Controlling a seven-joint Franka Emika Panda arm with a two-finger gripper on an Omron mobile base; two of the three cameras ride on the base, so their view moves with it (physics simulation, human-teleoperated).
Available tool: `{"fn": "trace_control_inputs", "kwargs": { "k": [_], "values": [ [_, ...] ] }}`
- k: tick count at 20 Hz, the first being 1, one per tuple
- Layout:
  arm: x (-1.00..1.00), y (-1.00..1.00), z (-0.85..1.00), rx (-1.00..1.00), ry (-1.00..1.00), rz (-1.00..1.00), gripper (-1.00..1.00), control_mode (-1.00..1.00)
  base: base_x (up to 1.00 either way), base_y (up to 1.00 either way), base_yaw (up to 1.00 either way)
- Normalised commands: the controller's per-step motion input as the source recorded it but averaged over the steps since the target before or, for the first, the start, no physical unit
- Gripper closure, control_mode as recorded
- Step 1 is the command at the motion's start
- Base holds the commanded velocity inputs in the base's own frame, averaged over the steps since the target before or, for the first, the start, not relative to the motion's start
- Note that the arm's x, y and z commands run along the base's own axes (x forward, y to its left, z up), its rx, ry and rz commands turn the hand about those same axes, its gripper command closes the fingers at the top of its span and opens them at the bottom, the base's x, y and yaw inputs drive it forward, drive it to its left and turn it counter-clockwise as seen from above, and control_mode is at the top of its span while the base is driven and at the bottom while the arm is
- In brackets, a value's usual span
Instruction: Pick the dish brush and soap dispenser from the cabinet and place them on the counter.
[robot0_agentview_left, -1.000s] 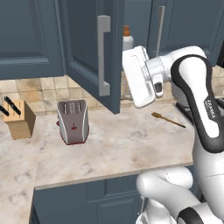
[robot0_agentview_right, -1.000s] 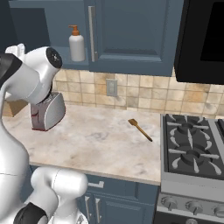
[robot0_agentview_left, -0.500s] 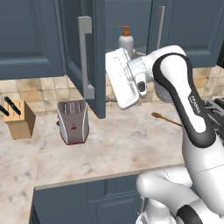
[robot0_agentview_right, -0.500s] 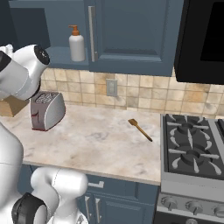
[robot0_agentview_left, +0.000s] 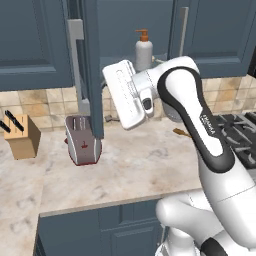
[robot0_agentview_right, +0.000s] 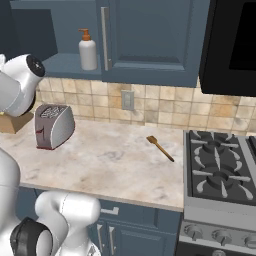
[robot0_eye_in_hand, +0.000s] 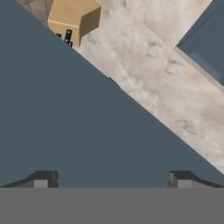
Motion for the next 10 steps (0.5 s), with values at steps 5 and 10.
{"fn": "trace_control_inputs", "kwargs": {
  "k": [5, 10],
  "values": [
    [0.03, 0.11, -0.09, 0.0, -0.01, -0.02, -1.0, -1.0, 0.0, 0.0, 0.0],
    [0.07, -0.03, 0.0, -0.07, -0.08, 0.0, -1.0, -1.0, 0.0, 0.0, 0.0]
  ]
}}
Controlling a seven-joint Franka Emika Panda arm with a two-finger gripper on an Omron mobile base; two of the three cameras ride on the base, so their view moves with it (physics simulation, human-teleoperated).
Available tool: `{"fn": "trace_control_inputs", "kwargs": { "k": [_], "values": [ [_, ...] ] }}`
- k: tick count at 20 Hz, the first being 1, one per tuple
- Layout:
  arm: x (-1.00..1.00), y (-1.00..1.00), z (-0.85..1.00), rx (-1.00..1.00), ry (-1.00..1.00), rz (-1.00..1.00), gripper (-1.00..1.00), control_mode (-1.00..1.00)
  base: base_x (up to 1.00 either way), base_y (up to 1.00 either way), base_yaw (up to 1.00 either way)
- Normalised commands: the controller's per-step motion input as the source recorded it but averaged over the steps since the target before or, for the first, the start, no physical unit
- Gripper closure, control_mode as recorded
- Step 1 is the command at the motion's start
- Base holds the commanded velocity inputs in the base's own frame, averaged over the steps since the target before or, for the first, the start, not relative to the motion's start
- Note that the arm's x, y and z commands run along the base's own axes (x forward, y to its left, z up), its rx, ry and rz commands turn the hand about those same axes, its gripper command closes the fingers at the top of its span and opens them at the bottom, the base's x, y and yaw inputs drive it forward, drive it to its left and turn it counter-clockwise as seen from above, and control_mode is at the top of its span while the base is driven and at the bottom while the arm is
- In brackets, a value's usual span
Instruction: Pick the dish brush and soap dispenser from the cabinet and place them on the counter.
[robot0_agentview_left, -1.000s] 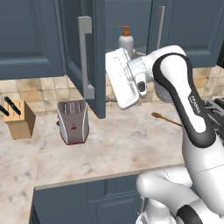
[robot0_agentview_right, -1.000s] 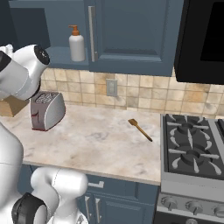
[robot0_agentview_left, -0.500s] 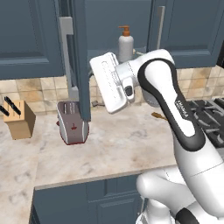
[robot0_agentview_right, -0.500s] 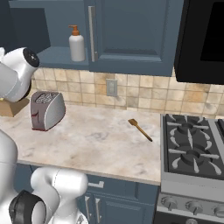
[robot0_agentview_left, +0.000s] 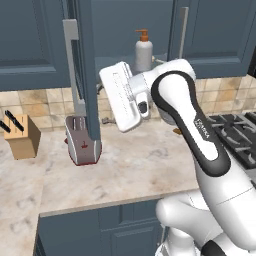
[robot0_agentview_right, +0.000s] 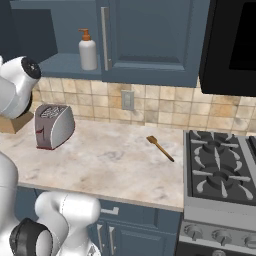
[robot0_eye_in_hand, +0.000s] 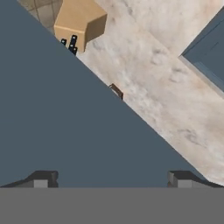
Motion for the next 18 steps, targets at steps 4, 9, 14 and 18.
{"fn": "trace_control_inputs", "kwargs": {
  "k": [4, 9, 14, 18],
  "values": [
    [0.0, -0.19, 0.08, -0.17, -0.19, 0.05, -1.0, -1.0, 0.0, 0.0, 0.0],
    [0.0, -0.56, 0.18, -0.13, -0.17, 0.07, -1.0, -1.0, 0.0, 0.0, 0.0],
    [0.0, -0.55, 0.09, -0.1, -0.1, 0.08, -1.0, -1.0, 0.0, 0.0, 0.0],
    [0.0, -0.3, 0.0, -0.18, -0.15, 0.08, -1.0, -1.0, 0.0, 0.0, 0.0]
  ]
}}
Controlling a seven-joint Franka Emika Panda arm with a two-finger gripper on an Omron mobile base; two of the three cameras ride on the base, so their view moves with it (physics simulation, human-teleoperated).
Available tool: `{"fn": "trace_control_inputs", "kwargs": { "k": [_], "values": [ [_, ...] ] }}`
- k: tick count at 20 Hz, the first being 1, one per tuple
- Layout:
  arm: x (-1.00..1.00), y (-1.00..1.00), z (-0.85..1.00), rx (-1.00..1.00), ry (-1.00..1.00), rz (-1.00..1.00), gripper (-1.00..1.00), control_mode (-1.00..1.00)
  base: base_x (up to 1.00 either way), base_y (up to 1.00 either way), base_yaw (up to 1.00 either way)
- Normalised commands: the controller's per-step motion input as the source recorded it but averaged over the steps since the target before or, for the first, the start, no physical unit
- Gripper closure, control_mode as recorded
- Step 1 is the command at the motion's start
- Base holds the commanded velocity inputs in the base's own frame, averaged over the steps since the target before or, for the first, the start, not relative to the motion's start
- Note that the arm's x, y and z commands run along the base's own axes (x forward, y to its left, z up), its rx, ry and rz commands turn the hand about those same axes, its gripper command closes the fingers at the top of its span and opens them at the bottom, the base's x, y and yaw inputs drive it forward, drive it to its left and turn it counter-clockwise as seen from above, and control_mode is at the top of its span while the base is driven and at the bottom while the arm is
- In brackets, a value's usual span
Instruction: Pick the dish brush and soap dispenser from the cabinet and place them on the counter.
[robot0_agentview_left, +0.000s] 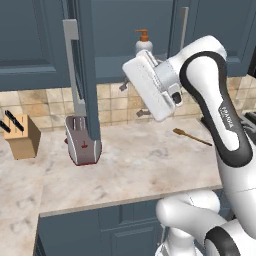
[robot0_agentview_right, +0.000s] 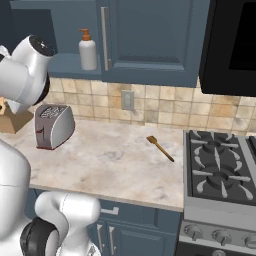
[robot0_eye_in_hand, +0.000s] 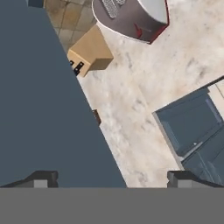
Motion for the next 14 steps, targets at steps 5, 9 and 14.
{"fn": "trace_control_inputs", "kwargs": {
  "k": [5, 9, 14],
  "values": [
    [-0.01, -0.3, 0.0, -0.23, -0.18, 0.09, -1.0, -1.0, 0.0, 0.0, 0.0],
    [-0.05, -0.33, 0.0, -0.24, -0.15, 0.08, -1.0, -1.0, 0.0, 0.0, 0.0],
    [-0.11, -0.37, -0.01, -0.25, -0.16, 0.06, -1.0, -1.0, 0.0, 0.0, 0.0]
  ]
}}
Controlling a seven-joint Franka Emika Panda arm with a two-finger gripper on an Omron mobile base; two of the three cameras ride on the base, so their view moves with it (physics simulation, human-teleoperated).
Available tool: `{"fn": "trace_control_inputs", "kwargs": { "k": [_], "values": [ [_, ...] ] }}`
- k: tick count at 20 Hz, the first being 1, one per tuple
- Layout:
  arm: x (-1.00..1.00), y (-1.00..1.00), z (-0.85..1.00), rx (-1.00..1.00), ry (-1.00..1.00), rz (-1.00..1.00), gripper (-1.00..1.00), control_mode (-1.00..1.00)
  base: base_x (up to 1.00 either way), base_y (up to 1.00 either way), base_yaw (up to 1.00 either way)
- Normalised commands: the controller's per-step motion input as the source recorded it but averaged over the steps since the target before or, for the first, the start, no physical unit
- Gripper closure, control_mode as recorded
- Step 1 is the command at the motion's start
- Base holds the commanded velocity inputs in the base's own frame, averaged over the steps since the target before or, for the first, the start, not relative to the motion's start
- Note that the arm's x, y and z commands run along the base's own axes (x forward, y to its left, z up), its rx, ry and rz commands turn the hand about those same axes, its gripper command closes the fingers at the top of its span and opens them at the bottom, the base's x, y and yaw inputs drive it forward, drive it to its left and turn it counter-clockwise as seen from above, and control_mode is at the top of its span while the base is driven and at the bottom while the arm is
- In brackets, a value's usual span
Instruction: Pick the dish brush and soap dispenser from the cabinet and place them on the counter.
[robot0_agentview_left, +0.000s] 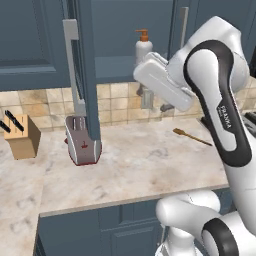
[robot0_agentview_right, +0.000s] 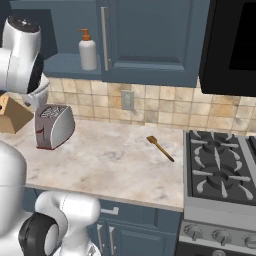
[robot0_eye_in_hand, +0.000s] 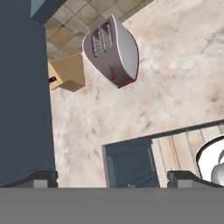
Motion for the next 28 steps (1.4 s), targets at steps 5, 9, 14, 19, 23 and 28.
{"fn": "trace_control_inputs", "kwargs": {
  "k": [5, 9, 14, 19, 23, 28],
  "values": [
    [-0.12, -0.31, -0.08, -0.3, -0.2, 0.08, -1.0, -1.0, 0.0, 0.0, 0.0],
    [-0.13, -0.25, -0.12, -0.33, -0.21, 0.09, -1.0, -1.0, 0.0, 0.0, 0.0],
    [-0.15, -0.07, -0.31, -0.28, -0.17, 0.05, -1.0, -1.0, 0.0, 0.0, 0.0],
    [-0.2, -0.1, -0.25, -0.19, -0.15, 0.02, -1.0, -1.0, 0.0, 0.0, 0.0],
    [0.0, -0.29, 0.01, -0.04, -0.09, 0.0, -1.0, -1.0, 0.0, 0.0, 0.0],
    [0.0, -0.43, 0.06, -0.03, -0.11, 0.0, -1.0, -1.0, 0.0, 0.0, 0.0]
  ]
}}
